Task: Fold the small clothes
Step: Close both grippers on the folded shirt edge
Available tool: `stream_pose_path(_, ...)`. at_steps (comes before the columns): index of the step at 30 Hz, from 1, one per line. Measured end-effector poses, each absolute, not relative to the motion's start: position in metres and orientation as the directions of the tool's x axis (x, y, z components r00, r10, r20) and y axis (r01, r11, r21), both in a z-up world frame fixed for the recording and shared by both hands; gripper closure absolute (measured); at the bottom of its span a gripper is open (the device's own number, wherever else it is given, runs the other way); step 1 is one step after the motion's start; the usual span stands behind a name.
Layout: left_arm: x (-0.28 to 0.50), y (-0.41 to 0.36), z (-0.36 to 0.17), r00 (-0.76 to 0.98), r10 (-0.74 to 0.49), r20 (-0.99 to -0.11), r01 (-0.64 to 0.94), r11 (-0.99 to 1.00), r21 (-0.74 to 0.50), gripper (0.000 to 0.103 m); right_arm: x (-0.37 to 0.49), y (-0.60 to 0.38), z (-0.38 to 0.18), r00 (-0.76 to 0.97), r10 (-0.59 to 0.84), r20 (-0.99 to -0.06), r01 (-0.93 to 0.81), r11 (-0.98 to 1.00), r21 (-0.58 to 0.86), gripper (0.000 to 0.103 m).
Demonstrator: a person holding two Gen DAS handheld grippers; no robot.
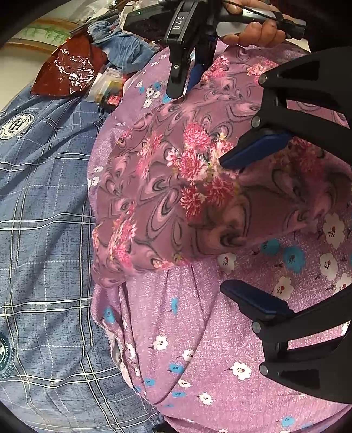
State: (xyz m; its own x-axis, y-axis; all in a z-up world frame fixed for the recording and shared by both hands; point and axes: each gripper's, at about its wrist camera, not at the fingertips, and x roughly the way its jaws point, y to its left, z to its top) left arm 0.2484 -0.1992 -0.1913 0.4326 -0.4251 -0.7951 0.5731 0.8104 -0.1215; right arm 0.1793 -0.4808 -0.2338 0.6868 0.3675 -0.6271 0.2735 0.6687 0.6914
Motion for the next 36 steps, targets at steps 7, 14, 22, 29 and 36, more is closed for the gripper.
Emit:
stream_pose_path(7,0.252,-0.197,-0.196,0.405,-0.437,-0.803,0.567,0.809,-0.154,0.019,0.179,-0.481,-0.235,0.687,0.369,-0.627,0.272,0.669,0.692,0.032)
stream_pose_path(14,0.256,-0.192,-0.199,0.368,-0.467,-0.804,0.558,0.803,-0.210,0.018,0.176,-0.488,-0.237,0.700,0.354,-0.620,0.291,0.651,0.701,0.032)
stream_pose_path(22,0.260,-0.186,-0.199,0.307,-0.552,-0.776,0.553,0.767,-0.326,0.025,0.180,-0.489,-0.242,0.693,0.365,-0.622,0.288,0.651,0.703,0.032)
stream_pose_path(29,0.257,-0.189,-0.197,0.291,-0.571,-0.768,0.569,0.748,-0.341,0.044,0.188,-0.470,-0.241,0.675,0.400,-0.620,0.244,0.672,0.699,0.032)
stream_pose_path(36,0.263,-0.185,-0.202,0.272,-0.579,-0.768,0.534,0.755,-0.380,0.041,0.191,-0.450,-0.234,0.669,0.387,-0.635,0.201,0.728,0.655,0.061)
